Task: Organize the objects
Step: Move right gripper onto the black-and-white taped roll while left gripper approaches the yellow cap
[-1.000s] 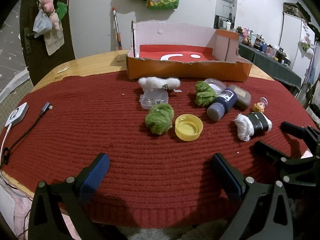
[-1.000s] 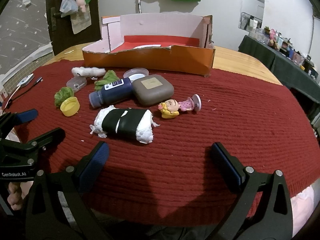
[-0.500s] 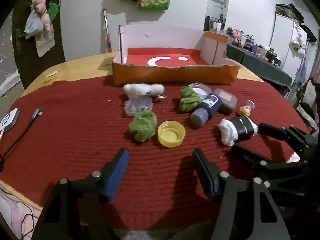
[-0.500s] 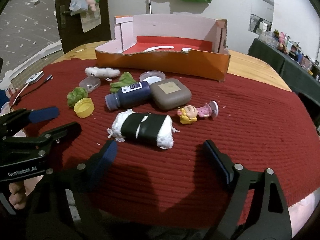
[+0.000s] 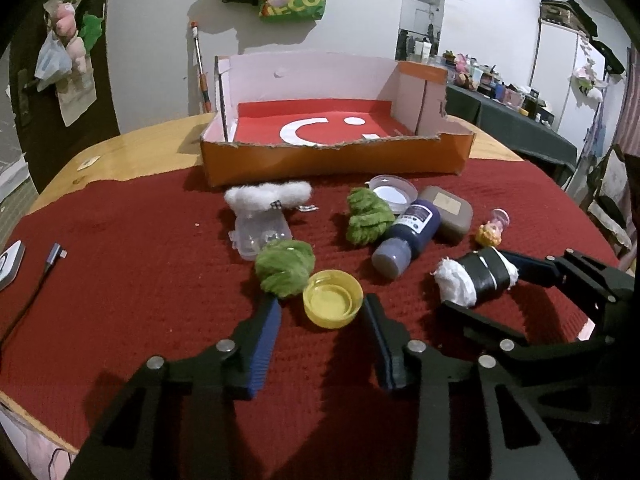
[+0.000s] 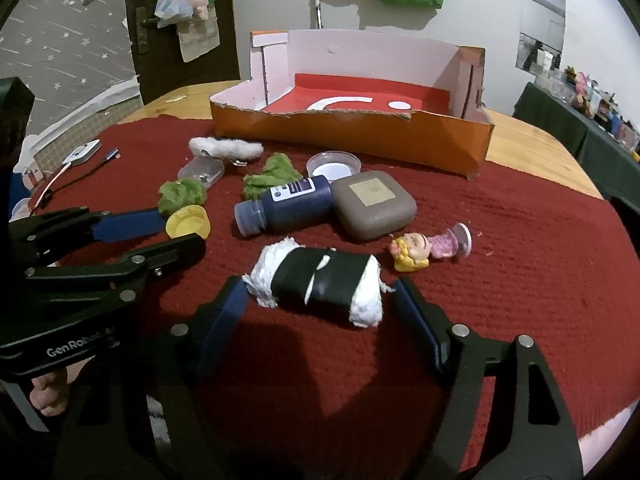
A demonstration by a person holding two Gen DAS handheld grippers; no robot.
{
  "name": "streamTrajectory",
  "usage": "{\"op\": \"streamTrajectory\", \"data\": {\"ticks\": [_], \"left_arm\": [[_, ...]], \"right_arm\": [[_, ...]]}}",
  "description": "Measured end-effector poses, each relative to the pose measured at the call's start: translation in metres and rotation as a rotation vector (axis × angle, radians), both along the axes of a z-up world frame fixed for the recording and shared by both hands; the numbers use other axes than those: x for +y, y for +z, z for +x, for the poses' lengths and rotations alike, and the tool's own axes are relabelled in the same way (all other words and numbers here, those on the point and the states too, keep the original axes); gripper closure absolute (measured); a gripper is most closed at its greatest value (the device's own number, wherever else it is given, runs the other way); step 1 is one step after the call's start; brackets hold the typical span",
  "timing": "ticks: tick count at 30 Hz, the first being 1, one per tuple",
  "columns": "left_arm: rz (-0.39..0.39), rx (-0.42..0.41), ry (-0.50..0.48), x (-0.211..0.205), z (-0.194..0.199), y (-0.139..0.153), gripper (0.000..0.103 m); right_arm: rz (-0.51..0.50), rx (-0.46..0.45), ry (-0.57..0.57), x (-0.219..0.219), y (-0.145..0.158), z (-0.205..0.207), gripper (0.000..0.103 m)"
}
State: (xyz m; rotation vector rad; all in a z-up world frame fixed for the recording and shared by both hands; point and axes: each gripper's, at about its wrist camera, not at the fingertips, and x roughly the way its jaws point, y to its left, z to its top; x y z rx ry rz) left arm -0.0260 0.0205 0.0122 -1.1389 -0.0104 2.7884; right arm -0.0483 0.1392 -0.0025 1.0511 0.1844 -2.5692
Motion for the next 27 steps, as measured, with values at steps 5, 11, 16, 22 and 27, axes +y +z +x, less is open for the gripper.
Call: {"op": "streamTrajectory", "data": {"ticks": [5, 11, 16, 22, 27], "left_arm": [[0.005, -0.001, -0.009, 0.0, -0.007, 0.0, 0.062], [-0.011, 0.007, -0.034, 0.007, -0.006, 0.0, 0.072], [-0.006, 0.007, -0.039, 0.008, -0.006, 0.001, 0.072], [-0.006, 0.016, -0.044, 0.009, -0.001, 0.005, 0.072], [-0.01, 0.034, -0.046, 0.01, 0.002, 0.011, 0.072]], "right_arm": [[-0.006, 0.0, 0.006, -0.002, 0.001, -0.004, 0.039], [-0.004, -0.004, 0.012, -0.002, 0.002, -0.007, 0.045], [-0.008, -0.007, 0.011, 0.0, 0.002, -0.006, 0.046], [-0.009, -0.001, 0.012, 0.0, 0.004, -0.005, 0.046], [-0.007, 0.017, 0.014, 0.0, 0.011, -0.001, 0.046]]}}
